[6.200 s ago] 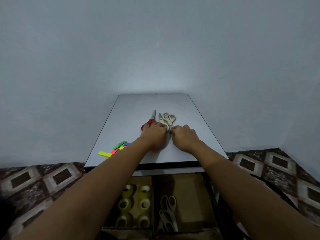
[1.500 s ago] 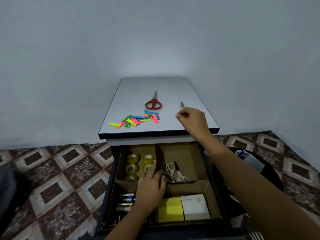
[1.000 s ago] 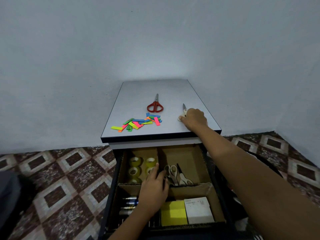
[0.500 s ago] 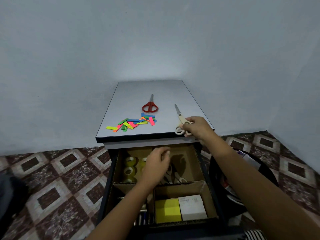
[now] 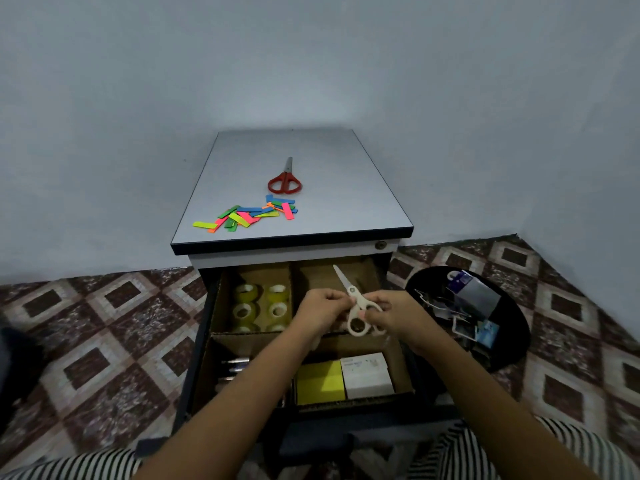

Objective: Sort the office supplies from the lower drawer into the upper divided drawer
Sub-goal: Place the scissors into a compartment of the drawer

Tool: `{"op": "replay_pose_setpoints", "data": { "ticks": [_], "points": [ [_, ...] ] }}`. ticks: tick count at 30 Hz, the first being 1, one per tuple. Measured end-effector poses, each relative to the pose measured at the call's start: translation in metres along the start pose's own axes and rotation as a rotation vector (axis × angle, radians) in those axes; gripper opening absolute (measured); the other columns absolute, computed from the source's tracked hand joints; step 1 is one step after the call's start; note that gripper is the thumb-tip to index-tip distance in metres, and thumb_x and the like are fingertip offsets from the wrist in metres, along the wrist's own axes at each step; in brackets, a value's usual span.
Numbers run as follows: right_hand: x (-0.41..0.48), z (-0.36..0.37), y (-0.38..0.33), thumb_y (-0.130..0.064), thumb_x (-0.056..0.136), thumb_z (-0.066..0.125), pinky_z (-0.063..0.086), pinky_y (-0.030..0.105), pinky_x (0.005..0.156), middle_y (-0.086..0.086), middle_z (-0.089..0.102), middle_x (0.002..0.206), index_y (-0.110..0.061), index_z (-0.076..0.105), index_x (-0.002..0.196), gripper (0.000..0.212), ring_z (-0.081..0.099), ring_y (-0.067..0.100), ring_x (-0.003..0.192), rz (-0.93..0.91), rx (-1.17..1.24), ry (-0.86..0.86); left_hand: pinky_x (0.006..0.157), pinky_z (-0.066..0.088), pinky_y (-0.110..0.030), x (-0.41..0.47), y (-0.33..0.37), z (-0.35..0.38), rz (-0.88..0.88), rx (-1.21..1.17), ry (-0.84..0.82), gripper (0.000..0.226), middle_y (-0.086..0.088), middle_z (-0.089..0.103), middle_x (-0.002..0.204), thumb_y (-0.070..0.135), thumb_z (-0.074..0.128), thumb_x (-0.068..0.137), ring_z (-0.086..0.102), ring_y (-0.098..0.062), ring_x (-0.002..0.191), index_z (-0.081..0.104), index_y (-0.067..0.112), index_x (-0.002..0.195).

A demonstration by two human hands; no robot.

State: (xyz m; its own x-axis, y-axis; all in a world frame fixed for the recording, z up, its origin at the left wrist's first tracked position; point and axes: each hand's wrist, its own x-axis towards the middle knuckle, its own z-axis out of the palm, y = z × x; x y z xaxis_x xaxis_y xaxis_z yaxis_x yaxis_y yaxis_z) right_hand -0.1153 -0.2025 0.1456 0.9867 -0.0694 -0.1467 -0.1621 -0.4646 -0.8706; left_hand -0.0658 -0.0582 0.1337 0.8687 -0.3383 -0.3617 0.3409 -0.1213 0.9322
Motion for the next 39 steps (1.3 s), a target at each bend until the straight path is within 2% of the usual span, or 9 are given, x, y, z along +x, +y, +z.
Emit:
{"op": "replay_pose_setpoints", "data": {
  "ticks": [2,6,11,16,19,24,28,33,39],
  "points": [
    [0.0,0.005,0.008,-0.004,0.085,0.064,0.051,0.029,0.071,0.008,0.07,0.086,-0.007,0.07,0.105,0.021,0.064,0.017,0.074,0.025,-0.039,-0.014,0.056,0.054,-0.023,0.005,-0.004,0.003,-0.063,-0.02,-0.022,0.014,-0.012,0.063,0.077,0.003,0.06,0.089,0.06,-0.018,0.066,0.06,0.006,0.075],
    [0.004,0.015,0.018,-0.014,0.088,0.063,0.048,0.039,0.087,0.012,0.07,0.1,-0.007,0.069,0.106,0.021,0.063,0.026,0.095,0.009,-0.17,0.094,0.048,0.052,-0.021,0.021,-0.006,0.007,-0.142,-0.025,-0.009,0.01,-0.013,0.062,0.071,-0.001,0.059,0.088,0.059,-0.018,0.06,0.06,0.002,0.078],
    [-0.001,0.035,0.034,-0.015,0.092,0.057,0.033,0.013,0.078,0.014,0.06,0.118,-0.007,0.056,0.129,0.037,0.056,0.023,0.107,-0.042,-0.194,0.346,0.043,0.044,-0.019,0.036,0.002,0.013,-0.172,-0.021,0.021,0.013,-0.014,0.062,0.071,-0.001,0.059,0.088,0.056,-0.018,0.059,0.062,0.002,0.076],
    [-0.004,0.043,0.047,-0.015,0.088,0.064,0.031,0.006,0.087,0.011,0.057,0.121,-0.002,0.059,0.124,0.038,0.054,0.017,0.11,-0.111,-0.177,0.4,0.048,0.049,-0.018,0.046,0.001,0.011,-0.231,-0.039,0.018,0.009,-0.01,0.062,0.076,0.0,0.06,0.088,0.059,-0.015,0.065,0.062,0.002,0.079],
    [-0.002,0.04,0.046,-0.017,0.086,0.067,0.03,-0.004,0.079,0.009,0.058,0.113,-0.003,0.063,0.117,0.034,0.052,0.011,0.098,-0.181,-0.214,0.387,0.054,0.054,-0.021,0.049,-0.002,0.005,-0.233,-0.043,-0.025,0.007,-0.01,0.061,0.082,-0.001,0.061,0.087,0.06,-0.016,0.073,0.059,0.005,0.083],
    [0.02,0.018,0.027,-0.03,0.091,0.059,0.034,0.019,0.062,0.005,0.057,0.09,-0.011,0.063,0.098,0.02,0.054,0.018,0.079,-0.26,-0.339,0.349,0.061,0.055,-0.02,0.045,0.008,-0.011,-0.097,0.089,-0.121,0.011,-0.008,0.063,0.083,0.014,0.054,0.094,0.061,-0.013,0.072,0.062,0.011,0.087],
    [0.042,-0.007,0.003,-0.03,0.095,0.051,0.032,0.017,0.052,0.0,0.054,0.068,-0.007,0.057,0.088,0.024,0.048,0.013,0.063,-0.229,-0.366,0.236,0.067,0.054,-0.016,0.038,0.019,-0.023,0.058,0.104,-0.182,0.018,-0.004,0.067,0.092,0.022,0.053,0.095,0.064,-0.009,0.084,0.067,0.01,0.094],
    [0.065,-0.007,-0.007,-0.033,0.097,0.048,0.036,0.03,0.062,0.01,0.06,0.086,-0.007,0.056,0.104,0.029,0.053,0.023,0.078,-0.11,-0.528,0.139,0.063,0.053,-0.013,0.044,0.013,-0.021,0.167,0.222,-0.102,0.023,-0.003,0.065,0.083,0.011,0.059,0.091,0.063,-0.008,0.077,0.063,0.001,0.111],
    [0.069,0.006,0.028,-0.017,0.094,0.052,0.047,0.037,0.076,0.02,0.065,0.099,-0.002,0.059,0.115,0.027,0.06,0.034,0.093,-0.163,-0.606,0.231,0.055,0.053,-0.013,0.065,-0.009,-0.012,0.006,0.119,0.008,0.014,-0.007,0.063,0.076,0.004,0.055,0.092,0.063,-0.008,0.064,0.063,-0.003,0.102]
  ]
}}
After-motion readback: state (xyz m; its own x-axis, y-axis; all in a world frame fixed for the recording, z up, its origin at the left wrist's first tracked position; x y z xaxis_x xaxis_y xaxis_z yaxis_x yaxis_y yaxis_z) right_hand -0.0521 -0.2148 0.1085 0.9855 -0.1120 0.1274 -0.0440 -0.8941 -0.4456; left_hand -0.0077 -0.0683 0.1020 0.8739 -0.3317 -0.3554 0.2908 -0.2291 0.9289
